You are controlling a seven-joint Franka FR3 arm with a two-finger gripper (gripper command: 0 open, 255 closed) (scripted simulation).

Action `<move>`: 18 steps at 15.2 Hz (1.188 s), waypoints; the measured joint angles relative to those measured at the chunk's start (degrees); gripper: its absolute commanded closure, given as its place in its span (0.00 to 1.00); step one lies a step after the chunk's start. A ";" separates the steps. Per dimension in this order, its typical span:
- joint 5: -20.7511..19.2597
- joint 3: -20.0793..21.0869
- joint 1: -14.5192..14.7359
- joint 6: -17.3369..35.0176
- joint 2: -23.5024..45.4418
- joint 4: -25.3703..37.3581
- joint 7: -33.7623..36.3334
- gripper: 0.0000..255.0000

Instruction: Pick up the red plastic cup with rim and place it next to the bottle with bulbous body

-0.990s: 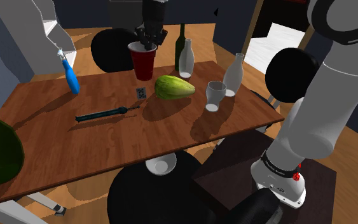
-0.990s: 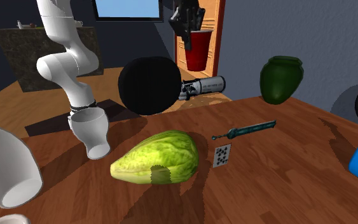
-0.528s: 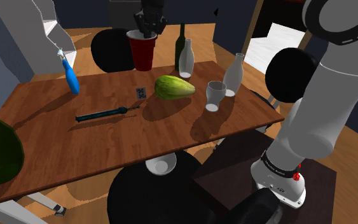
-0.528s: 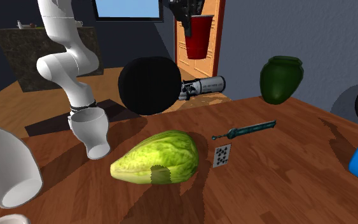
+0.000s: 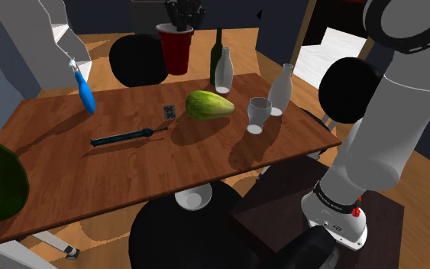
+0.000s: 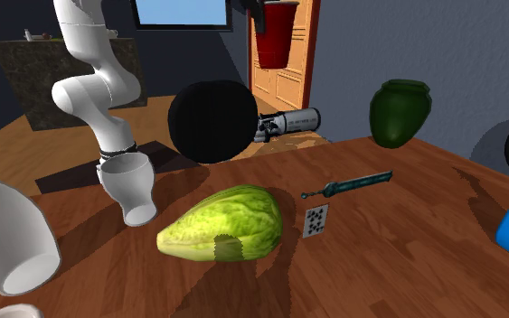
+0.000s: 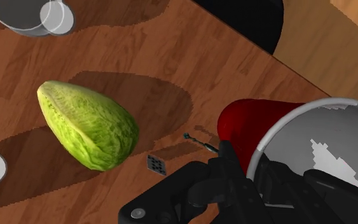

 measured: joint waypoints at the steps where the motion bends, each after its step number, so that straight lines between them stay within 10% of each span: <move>1: 0.10 -0.46 -0.58 0.22 -1.70 -2.13 -1.07 1.00; 18: -2.97 -11.61 -9.31 -2.73 -22.84 -24.16 -20.71 1.00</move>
